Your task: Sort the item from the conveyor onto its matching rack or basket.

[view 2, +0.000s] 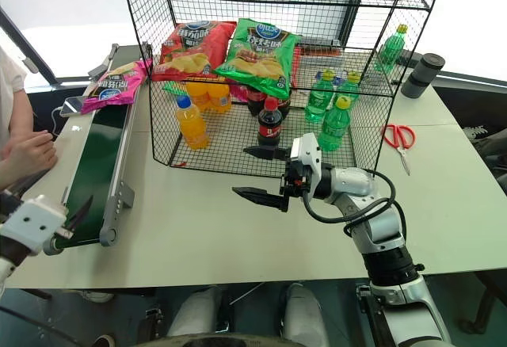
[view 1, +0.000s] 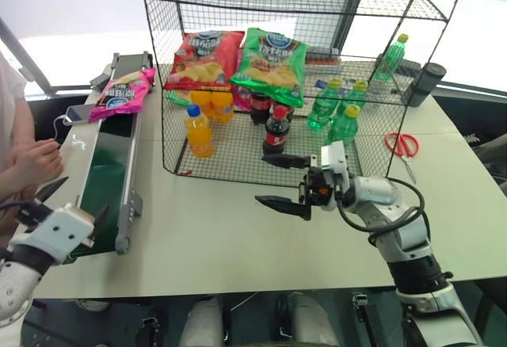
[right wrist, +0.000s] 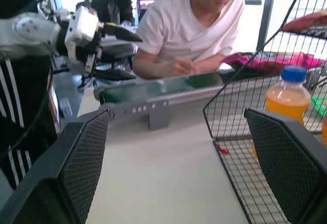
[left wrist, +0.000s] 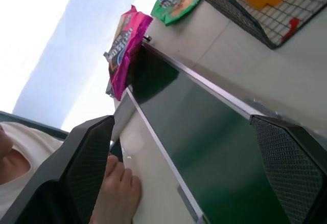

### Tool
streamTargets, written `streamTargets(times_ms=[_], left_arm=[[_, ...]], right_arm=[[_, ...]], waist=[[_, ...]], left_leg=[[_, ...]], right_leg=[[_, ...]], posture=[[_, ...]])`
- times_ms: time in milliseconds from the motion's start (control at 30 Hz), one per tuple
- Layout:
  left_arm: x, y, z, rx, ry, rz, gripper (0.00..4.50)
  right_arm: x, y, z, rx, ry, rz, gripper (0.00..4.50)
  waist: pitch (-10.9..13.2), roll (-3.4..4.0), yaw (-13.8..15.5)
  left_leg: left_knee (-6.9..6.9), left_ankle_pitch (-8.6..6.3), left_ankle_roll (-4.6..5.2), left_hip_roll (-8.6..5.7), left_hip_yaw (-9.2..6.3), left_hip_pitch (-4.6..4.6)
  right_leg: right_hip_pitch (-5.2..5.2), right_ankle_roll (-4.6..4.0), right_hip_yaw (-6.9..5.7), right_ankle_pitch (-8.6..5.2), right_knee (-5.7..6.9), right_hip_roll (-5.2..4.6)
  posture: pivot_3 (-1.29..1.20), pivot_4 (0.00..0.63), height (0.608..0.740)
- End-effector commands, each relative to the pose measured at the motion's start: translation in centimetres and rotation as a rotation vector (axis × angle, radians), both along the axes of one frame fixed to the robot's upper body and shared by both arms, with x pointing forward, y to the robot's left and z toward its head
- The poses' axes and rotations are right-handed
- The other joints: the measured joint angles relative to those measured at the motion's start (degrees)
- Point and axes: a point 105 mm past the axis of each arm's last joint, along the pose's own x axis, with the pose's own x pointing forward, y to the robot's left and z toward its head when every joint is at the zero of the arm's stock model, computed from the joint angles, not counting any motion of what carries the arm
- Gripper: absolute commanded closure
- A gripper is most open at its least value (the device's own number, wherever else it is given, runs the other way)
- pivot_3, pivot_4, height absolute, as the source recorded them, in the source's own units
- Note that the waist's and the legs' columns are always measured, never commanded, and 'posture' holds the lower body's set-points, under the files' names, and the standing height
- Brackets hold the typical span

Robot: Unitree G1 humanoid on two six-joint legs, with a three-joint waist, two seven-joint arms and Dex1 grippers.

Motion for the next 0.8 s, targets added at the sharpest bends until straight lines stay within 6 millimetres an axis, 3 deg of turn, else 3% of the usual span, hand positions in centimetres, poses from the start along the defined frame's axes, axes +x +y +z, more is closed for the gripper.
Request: streamTargets(times_ms=[33,200,800], left_arm=[[-0.6,1.2,1.6,0.123,-0.059,0.063,0.00],[-0.6,2.5,1.7,0.181,-0.073,0.126,0.00],[0.9,3.3,-0.1,0.157,-0.011,0.112,0.00]], right_arm=[[0.2,0.2,1.5,0.027,-0.057,0.033,0.12],[0.2,0.4,0.0,-0.038,-0.082,0.044,0.12],[0.5,0.4,0.0,-0.035,-0.089,-0.001,0.12]], waist=[[0.00,0.00,0.02],[-0.02,-0.02,0.08],[-0.01,-0.01,-0.11]], left_leg=[[0.00,0.00,0.00,0.02,0.00,-0.01],[-0.01,0.00,0.01,0.03,0.00,-0.02],[-0.01,-0.01,0.00,0.06,0.01,-0.02]], right_leg=[[-0.02,0.00,0.00,0.00,0.01,0.01],[-0.03,0.00,0.00,0.00,-0.01,-0.01],[-0.05,-0.01,0.00,0.01,0.01,-0.07]], posture=[[0.00,0.150,0.740],[0.00,0.150,0.740],[0.00,0.150,0.740]])
